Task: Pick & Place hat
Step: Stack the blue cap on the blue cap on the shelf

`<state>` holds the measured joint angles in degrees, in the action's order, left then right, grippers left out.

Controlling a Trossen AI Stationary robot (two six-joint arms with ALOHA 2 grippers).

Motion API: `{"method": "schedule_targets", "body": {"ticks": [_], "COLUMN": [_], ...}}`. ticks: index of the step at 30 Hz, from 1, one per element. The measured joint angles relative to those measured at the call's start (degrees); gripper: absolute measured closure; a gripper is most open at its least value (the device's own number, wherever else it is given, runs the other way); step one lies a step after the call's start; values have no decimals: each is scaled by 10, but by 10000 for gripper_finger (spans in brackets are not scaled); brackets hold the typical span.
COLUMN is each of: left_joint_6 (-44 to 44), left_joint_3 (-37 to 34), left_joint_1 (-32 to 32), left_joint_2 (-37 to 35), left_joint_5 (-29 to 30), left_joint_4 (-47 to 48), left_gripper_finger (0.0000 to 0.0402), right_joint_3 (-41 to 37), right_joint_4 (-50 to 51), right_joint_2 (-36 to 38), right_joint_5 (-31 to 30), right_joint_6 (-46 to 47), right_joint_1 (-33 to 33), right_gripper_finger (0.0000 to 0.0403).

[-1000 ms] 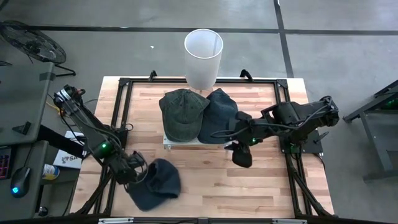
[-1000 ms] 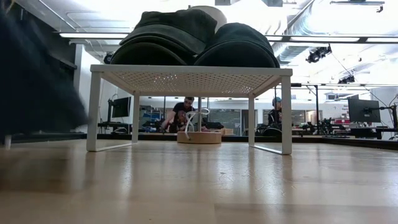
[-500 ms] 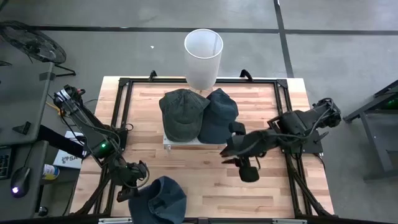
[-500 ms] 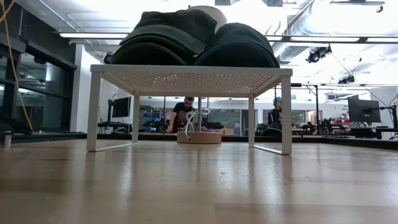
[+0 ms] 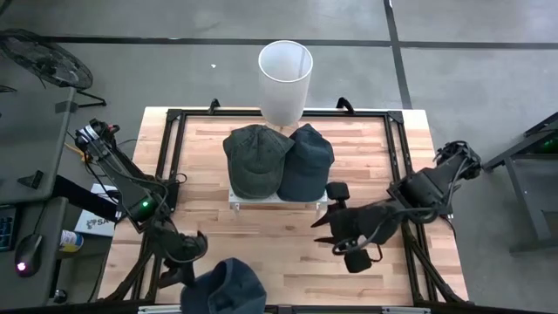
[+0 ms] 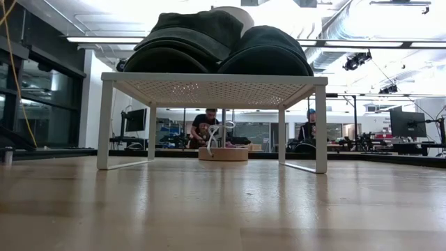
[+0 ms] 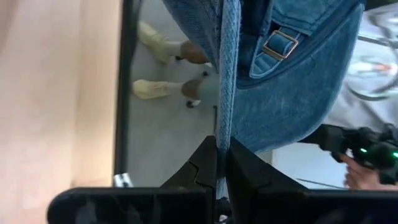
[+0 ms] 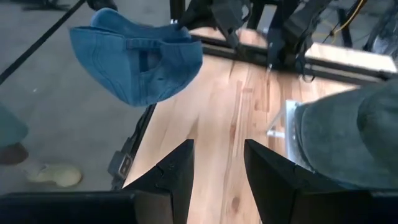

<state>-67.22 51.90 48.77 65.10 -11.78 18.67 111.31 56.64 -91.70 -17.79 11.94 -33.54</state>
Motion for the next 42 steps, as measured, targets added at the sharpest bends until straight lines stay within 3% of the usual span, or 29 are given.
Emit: {"method": "schedule_targets", "body": {"ticks": [15, 24, 34, 42], "left_joint_6": [29, 58, 101, 116], "left_joint_3": [0, 0, 0, 0], "left_joint_1": [0, 0, -6, -48], "left_joint_2": [0, 0, 0, 0], "left_joint_5": [-44, -41, -1, -44], "left_joint_4": [-106, -117, -133, -193], "left_gripper_finger": [390, 390, 390, 390], "right_joint_3": [0, -1, -1, -1], "right_joint_4": [-62, -169, -266, -290], "right_joint_2": [-65, -120, -134, -134], "right_joint_5": [-9, 4, 20, 56], "right_joint_6": [-40, -165, -225, -276], "right_joint_1": [-13, -13, -27, -53], "right_gripper_finger": [269, 269, 269, 269]}}
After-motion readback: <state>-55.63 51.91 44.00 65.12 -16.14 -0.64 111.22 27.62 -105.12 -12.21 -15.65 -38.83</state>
